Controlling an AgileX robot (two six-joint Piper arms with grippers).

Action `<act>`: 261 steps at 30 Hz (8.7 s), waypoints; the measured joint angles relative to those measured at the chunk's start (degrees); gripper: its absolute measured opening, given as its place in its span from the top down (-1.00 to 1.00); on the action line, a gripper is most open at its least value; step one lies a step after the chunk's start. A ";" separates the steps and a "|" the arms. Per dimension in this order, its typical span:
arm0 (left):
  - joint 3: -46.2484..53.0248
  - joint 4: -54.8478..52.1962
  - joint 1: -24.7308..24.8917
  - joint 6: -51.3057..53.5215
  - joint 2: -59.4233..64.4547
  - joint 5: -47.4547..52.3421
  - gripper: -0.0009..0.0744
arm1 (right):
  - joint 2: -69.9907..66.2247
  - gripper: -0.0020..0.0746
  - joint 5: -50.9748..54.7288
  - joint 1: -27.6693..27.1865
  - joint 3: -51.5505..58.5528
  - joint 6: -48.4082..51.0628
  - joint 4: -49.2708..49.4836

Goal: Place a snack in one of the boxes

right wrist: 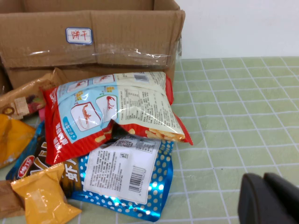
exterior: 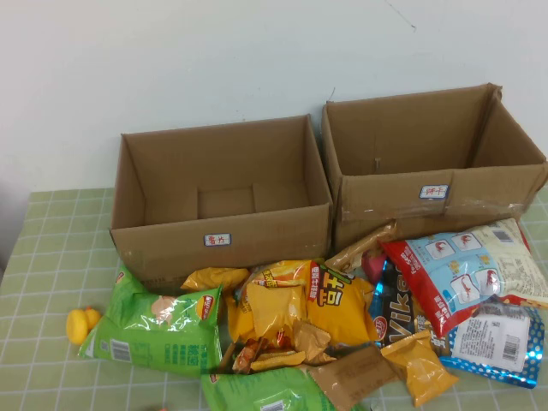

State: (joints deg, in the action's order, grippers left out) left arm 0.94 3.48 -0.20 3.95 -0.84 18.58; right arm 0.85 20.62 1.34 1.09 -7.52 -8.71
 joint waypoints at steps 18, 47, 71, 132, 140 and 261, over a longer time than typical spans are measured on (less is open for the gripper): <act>0.00 0.00 0.00 0.00 0.00 0.00 0.98 | 0.00 0.95 0.00 0.00 0.00 0.00 0.00; 0.18 52.16 0.00 -8.55 0.00 -5.49 0.98 | 0.00 0.95 -3.45 0.00 0.50 -11.12 42.21; -28.08 45.38 0.00 33.18 16.28 8.34 0.98 | 0.00 0.95 -1.11 0.00 0.50 6.15 51.15; -70.14 -10.55 26.35 -7.81 110.55 19.34 -0.56 | 0.00 0.95 2.62 0.00 0.50 9.21 52.69; -70.38 -15.94 26.35 -9.69 115.76 13.73 -0.56 | 0.00 0.95 2.62 0.00 0.50 10.25 52.81; -76.60 -17.95 25.43 -6.70 86.20 0.03 0.98 | 0.00 0.95 2.89 0.00 0.50 13.20 54.34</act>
State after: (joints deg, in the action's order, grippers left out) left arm -75.66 -14.48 25.22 -2.75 85.36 18.61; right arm 0.85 23.51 1.34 1.58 5.68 45.62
